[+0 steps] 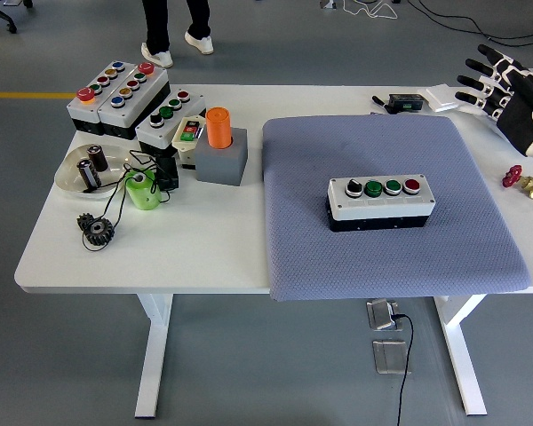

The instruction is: Pick up the button,place it on the desk,press the button,press the button

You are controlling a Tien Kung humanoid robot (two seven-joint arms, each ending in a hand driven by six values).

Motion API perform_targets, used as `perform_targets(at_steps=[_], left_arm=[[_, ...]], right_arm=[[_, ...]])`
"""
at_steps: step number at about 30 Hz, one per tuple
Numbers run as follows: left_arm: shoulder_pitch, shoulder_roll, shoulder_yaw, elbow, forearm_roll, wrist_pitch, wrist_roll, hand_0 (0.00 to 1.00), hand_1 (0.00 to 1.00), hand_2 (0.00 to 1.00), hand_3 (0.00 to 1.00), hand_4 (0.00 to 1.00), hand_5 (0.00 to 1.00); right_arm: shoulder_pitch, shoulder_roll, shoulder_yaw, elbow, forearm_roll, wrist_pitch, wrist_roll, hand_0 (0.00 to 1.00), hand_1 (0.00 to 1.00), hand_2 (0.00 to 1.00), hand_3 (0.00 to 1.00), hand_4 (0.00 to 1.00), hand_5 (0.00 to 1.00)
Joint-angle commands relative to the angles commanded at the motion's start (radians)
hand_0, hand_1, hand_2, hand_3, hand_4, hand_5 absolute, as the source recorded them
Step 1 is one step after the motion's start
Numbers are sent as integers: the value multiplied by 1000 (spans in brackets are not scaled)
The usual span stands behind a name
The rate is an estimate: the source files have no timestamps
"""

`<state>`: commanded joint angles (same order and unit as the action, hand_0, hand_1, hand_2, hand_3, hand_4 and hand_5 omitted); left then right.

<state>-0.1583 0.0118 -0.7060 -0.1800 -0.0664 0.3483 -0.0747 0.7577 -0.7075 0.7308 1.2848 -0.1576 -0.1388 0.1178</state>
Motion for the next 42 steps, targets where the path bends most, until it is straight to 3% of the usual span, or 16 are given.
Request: perform_targets(at_steps=[16, 23, 28, 42], left_arm=[[-5, 1, -1, 0, -7, 0, -1, 655, 703, 724, 499, 321, 964], [-12, 3, -7, 0, 0, 0, 1, 656, 703, 725, 499, 322, 964], [-17, 5, -11, 0, -2, -2, -4, 655, 703, 725, 500, 324, 968], [-8, 0, -6, 0, -1, -2, -1, 656, 703, 725, 501, 324, 968]], right_arm=[[3, 1, 19, 3, -12, -4, 2, 764, 737, 819, 907, 599, 473], [18, 8, 24, -29, -4, -17, -12, 765, 736, 813, 907, 598, 471], [7, -7, 27, -6, -11, -12, -16, 763, 737, 807, 907, 589, 465], [-8, -4, 23, -7, 9, -7, -17, 760, 734, 810, 907, 586, 463]])
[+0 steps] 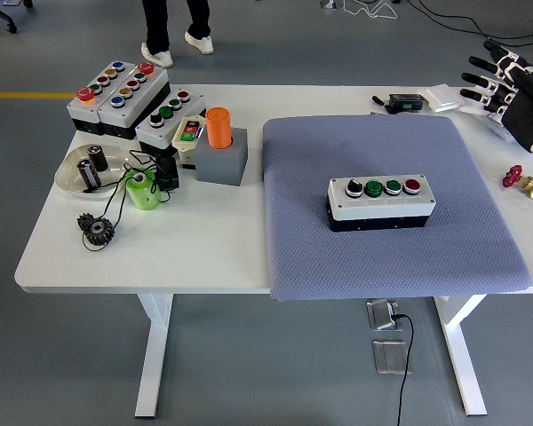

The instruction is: Pick up the button,place it on the desk,press the button,press the button

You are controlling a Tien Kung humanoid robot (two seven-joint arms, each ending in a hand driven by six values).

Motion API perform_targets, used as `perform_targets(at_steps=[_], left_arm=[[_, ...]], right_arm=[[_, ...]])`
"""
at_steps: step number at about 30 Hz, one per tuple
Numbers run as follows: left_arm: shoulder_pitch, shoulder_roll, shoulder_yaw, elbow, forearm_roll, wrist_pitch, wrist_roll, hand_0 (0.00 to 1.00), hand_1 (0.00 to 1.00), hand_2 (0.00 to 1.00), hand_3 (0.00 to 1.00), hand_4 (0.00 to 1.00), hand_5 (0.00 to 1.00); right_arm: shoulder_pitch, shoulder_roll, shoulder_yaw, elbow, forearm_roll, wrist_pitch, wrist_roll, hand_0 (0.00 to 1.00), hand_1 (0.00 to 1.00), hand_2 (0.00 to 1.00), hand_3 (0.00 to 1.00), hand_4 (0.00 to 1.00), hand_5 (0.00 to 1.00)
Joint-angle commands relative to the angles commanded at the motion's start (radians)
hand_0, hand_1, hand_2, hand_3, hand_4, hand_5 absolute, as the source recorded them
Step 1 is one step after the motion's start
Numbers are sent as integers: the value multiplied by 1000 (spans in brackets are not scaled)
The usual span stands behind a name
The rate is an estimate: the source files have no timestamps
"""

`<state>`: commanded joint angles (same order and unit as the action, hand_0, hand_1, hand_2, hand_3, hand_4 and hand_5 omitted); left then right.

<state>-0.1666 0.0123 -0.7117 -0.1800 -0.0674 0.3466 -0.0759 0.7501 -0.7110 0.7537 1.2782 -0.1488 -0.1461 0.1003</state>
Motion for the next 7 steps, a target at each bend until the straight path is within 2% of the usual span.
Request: perform_targets(at_steps=[7], left_arm=[[8, 0, 10, 0, 1, 0, 2, 656, 703, 724, 501, 321, 966]], right_arm=[[-11, -3, 3, -2, -1, -1, -1, 756, 734, 810, 907, 585, 464]])
